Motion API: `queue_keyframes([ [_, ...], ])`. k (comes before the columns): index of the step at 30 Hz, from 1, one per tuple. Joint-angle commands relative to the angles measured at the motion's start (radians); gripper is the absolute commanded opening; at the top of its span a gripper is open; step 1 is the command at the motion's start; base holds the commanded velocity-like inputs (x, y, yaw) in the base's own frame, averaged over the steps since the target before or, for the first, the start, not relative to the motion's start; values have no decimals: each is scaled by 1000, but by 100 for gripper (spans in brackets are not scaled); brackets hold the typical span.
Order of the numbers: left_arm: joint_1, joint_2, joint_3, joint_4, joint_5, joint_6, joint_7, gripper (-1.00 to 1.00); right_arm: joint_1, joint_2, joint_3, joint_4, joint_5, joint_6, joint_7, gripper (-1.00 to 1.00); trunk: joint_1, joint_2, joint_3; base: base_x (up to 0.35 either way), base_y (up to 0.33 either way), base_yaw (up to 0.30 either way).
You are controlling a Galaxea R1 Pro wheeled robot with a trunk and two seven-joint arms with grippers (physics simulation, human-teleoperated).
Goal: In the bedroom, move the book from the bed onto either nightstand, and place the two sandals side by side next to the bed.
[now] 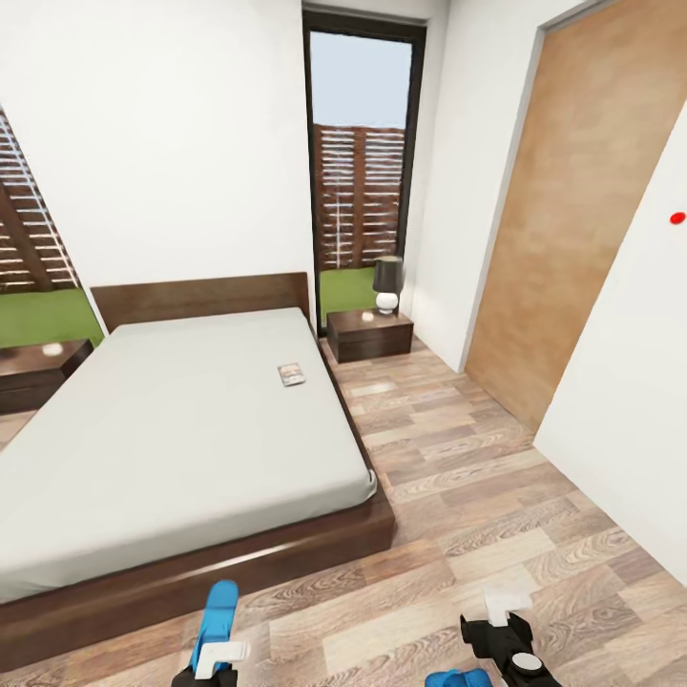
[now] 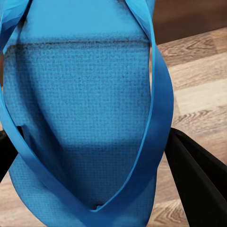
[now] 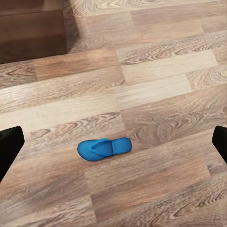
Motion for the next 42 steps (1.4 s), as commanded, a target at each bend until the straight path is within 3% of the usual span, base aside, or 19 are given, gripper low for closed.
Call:
queue_keyframes([
  [1,-1,0,-9,1,10,-4,4,-100,-1,-1,6,0,1,-2,-6,100,1,-2,-3,0,0,0],
  [13,4,0,-9,1,8,-5,4,-100,-1,-1,6,0,1,-2,-6,100,1,-2,-8,0,0,-5],
  [42,6,0,-10,0,9,-19,4,-100,-1,-1,7,0,1,-2,-6,100,1,-2,16,0,0,-80],
])
